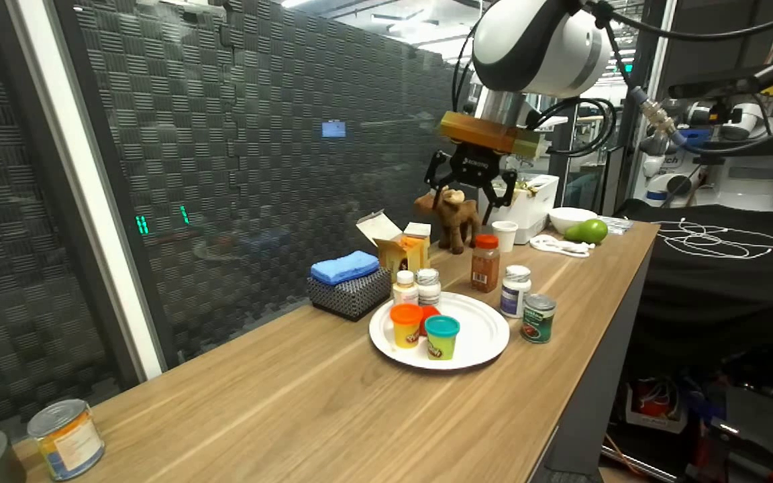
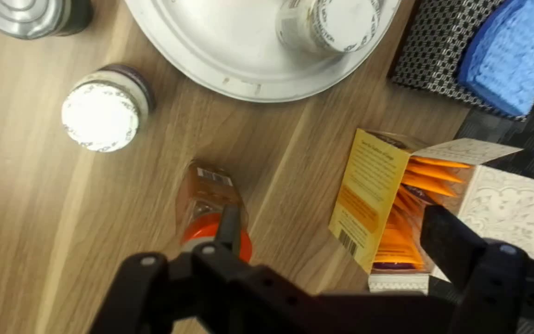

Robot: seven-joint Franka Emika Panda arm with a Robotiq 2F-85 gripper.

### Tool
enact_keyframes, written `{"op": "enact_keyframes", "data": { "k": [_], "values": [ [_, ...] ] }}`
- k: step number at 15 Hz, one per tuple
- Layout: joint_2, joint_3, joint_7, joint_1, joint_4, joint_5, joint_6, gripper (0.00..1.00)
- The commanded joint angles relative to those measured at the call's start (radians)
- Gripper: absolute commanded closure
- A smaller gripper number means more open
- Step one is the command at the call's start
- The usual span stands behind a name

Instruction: Put the objects surrounding the white plate on to the plate.

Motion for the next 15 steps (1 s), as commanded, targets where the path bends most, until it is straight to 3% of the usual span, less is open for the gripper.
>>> {"op": "enact_keyframes", "data": {
  "k": [1, 15],
  "values": [
    [0.047, -0.027, 0.084, -0.001, 0.067, -0.049, -0.050, 0.00],
    [0.144, -0.046, 0.100, -0.056, 0.169, 0.007, -0.179, 0.00]
  ]
}}
